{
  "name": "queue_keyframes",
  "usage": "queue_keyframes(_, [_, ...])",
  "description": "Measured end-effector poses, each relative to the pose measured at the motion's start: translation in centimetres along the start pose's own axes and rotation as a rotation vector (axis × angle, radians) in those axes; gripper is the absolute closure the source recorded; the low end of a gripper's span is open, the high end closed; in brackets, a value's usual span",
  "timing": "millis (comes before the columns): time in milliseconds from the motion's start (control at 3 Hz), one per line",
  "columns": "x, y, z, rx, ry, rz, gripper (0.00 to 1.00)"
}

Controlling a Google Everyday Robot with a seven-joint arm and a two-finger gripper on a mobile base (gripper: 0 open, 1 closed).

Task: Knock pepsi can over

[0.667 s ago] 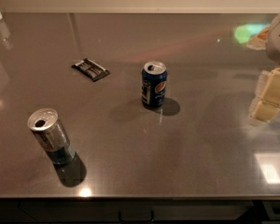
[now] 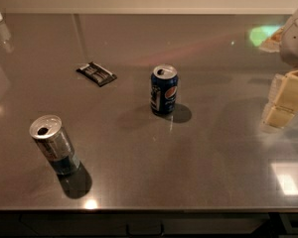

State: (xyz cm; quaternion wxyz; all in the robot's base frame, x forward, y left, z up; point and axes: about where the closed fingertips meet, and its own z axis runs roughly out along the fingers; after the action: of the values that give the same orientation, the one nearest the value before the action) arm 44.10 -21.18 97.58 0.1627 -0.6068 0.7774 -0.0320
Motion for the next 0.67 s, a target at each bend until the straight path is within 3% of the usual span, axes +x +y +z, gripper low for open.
queue_keyframes(667, [-3.5,-0.7,3.4,-0.025,-0.103,0.018,0.0])
